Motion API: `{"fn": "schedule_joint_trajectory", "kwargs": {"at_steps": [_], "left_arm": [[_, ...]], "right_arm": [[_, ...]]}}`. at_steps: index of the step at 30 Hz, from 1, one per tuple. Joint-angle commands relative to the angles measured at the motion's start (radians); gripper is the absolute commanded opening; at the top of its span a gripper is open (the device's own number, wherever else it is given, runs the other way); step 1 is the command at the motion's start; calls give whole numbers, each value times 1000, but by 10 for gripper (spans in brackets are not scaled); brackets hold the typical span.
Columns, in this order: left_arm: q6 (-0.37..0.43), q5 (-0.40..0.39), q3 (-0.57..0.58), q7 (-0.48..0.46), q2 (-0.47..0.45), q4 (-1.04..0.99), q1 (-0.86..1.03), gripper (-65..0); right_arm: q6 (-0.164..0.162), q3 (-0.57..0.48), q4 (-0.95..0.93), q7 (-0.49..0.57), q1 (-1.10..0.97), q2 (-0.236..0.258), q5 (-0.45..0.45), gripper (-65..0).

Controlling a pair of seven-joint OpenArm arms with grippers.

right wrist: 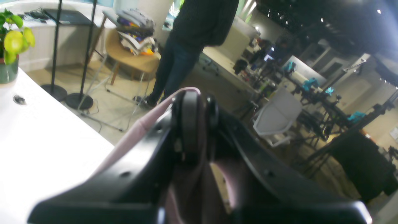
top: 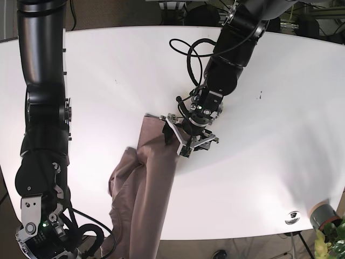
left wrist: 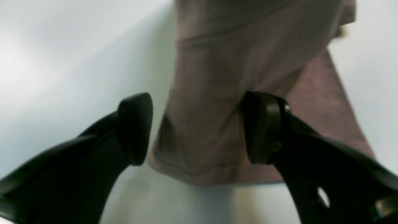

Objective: Fold the T-shirt properly
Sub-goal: 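Grasp the hanging T-shirt edge with the left gripper, then swing the T-shirt with the left gripper, shaking it out over the table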

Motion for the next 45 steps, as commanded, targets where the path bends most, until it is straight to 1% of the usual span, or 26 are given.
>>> {"fn": "schedule_joint_trajectory", "kwargs": {"at_steps": [1,2,4,6,7,10,13,16,18,21,24,25,29,31,33,36,38,39,42,45], "left_arm": [[-2,2,-1,-20,8,-20,-26,-350],[-2,2,-1,-20,8,-30,-29,-397],[-2,2,-1,-20,8,-66,-40,-528],[-2,2,-1,-20,8,-99,-52,-625],[-2,2,-1,-20,8,-113,-58,-650],[-2,2,-5,-20,5,-109,-58,-650],[-2,2,-10,-20,0,-61,-58,-650],[0,2,-10,-16,-46,36,-58,-650],[0,2,-10,-16,-67,100,-58,-650],[0,2,-18,-8,-112,183,-60,-650],[0,2,-62,53,-144,260,-78,-650],[-2,-1,-87,78,-152,283,-90,-650],[-8,-3,-177,130,-193,364,-116,-650],[-45,-3,-222,145,-216,393,-141,-650],[-101,-3,-272,162,-231,404,-179,-650],[-160,0,-369,211,-233,412,-251,-650],[-184,3,-413,248,-236,430,-296,-650],[-200,3,-440,277,-250,438,-330,-650],[-229,3,-481,331,-279,447,-414,-650],[-255,2,-512,363,-314,458,-498,-650]], "right_arm": [[-6,8,9,52,42,8,5,-623],[-6,10,9,52,42,8,5,-623],[-6,21,8,52,42,8,5,-623],[-6,38,8,52,33,8,5,-623],[-6,44,8,52,27,8,5,-623],[-6,45,8,52,24,8,5,-623],[-6,45,3,52,19,8,5,-623],[-11,45,-35,54,-1,13,3,-623],[-16,45,-66,58,-5,33,3,-623],[-17,47,-122,58,-7,42,3,-623],[-17,47,-192,64,-7,48,2,-623],[-17,47,-219,75,-5,59,2,-623],[-19,47,-290,121,-1,76,2,-623],[-19,47,-320,129,7,77,2,-623],[-19,47,-366,141,32,77,-4,-623],[-19,47,-411,173,52,70,-63,-623],[-19,47,-409,175,61,67,-86,-623],[-19,47,-409,176,70,57,-98,-623],[-17,47,-414,176,104,41,-101,-623],[-17,44,-408,169,128,33,-101,-623]]}}
